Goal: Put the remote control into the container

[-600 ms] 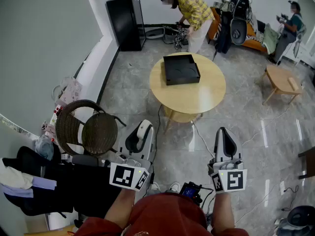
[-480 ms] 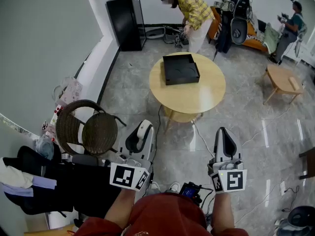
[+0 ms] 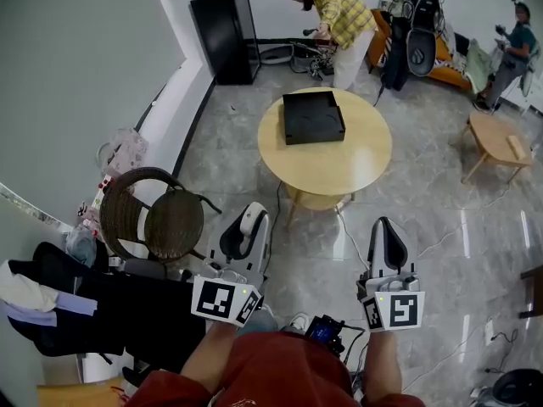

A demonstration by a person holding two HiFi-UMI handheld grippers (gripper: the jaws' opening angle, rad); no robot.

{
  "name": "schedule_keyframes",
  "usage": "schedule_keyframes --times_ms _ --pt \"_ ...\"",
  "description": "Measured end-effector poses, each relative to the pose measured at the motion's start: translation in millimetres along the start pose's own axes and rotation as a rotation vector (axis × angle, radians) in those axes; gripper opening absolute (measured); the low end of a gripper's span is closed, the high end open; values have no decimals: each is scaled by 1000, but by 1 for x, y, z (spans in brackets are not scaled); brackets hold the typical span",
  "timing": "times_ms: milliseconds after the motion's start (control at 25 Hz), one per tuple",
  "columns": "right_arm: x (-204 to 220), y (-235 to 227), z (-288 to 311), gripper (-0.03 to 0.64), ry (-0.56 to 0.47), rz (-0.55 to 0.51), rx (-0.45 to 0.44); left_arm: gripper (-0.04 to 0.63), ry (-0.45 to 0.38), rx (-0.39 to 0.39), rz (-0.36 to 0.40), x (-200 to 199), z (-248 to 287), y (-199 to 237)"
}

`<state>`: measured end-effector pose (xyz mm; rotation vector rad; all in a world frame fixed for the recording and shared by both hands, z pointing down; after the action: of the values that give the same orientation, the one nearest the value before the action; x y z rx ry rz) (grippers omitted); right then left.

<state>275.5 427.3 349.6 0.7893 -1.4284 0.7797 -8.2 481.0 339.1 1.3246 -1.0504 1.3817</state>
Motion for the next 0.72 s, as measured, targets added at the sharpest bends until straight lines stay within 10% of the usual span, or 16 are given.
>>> schedule_keyframes --times_ms 720 --pt "8 -6 83 23 39 -53 -6 114 29 -11 -6 17 70 47"
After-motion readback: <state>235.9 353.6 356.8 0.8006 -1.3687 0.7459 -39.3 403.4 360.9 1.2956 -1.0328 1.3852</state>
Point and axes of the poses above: the fingertips, and each gripper's own axes: z forward along the fingers, y to its left, x out of its underside, the point moved 10 cm from there along -z, backward along the fingers, and after that the axes turned 9 degrees about y, right-handed, at the moved point
